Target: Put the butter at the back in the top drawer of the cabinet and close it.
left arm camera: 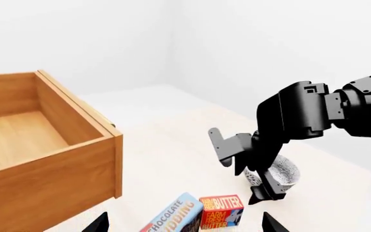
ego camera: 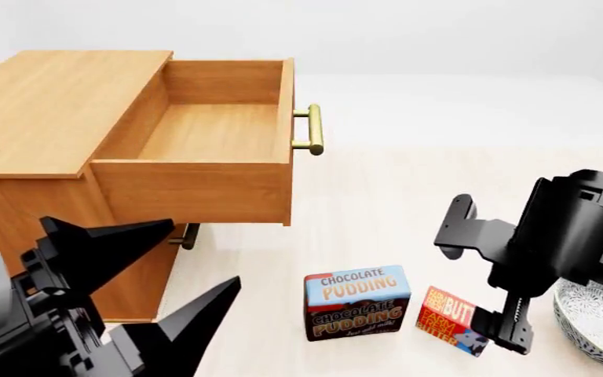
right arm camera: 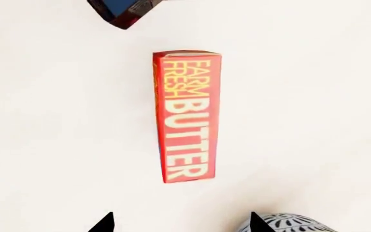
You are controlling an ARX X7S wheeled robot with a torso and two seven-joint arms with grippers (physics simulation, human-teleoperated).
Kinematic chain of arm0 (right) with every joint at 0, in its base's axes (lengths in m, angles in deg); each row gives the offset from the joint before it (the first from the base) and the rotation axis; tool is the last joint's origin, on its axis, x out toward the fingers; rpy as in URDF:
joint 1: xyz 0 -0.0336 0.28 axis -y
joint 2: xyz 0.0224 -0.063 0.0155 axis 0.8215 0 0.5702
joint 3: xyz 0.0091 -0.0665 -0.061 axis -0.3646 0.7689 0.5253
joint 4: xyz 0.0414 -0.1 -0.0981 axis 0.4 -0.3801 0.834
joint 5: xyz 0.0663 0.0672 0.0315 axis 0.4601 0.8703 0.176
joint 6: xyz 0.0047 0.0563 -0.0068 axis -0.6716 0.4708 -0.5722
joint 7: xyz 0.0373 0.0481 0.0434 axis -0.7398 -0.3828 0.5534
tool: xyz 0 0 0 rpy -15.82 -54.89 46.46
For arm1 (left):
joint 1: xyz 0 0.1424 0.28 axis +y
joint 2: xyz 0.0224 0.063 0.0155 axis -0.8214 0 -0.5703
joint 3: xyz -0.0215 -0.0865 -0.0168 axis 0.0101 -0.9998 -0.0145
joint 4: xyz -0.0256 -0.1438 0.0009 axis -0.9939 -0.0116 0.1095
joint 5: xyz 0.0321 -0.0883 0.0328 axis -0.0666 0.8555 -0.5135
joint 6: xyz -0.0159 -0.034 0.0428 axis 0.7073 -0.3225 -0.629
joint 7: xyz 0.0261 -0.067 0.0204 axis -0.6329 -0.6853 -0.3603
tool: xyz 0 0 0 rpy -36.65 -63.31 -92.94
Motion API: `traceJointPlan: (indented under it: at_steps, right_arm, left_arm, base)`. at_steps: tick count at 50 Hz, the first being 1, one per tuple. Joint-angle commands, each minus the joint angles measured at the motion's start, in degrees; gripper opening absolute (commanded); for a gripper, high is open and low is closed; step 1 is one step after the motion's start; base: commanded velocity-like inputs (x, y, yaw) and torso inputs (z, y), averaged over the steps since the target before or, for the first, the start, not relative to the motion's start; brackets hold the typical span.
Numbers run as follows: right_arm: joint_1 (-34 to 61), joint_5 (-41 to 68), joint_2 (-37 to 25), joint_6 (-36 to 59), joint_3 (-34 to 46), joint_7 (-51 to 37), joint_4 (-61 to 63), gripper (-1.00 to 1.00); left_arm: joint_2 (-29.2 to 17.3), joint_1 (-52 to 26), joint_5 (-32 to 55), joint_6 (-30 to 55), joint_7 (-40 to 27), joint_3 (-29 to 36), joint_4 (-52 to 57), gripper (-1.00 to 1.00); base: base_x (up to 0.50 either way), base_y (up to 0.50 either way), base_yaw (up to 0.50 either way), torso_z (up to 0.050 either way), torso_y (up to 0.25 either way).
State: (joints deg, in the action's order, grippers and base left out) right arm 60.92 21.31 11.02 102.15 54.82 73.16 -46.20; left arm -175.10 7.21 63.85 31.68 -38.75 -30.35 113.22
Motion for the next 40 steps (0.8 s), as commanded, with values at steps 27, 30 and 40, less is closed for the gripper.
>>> traceJointPlan:
  at_steps: [27, 30, 40]
  right_arm:
    - [-8.33, -3.70, 6.62, -7.02, 1.22, 0.75, -15.12, 1.00]
    - [-8.93, -4.00, 7.08, -7.55, 1.54, 1.06, -15.94, 1.00]
    - [-10.32, -4.02, 7.51, -8.91, 1.38, 1.42, -16.93, 1.00]
  left_arm:
    - [3.94, 0.67, -1.41, 3.28, -0.11, 0.34, -2.04, 1.00]
    - [3.96, 0.90, -1.55, 3.23, -0.01, 0.31, -2.10, 1.00]
    - [3.58, 1.81, -1.75, 2.59, 0.36, -0.01, -2.07, 1.00]
  base:
    - [0.00, 0.00, 0.00, 0.000, 0.000]
    - [0.00, 0.00, 0.00, 0.000, 0.000]
    - [0.00, 0.00, 0.00, 0.000, 0.000]
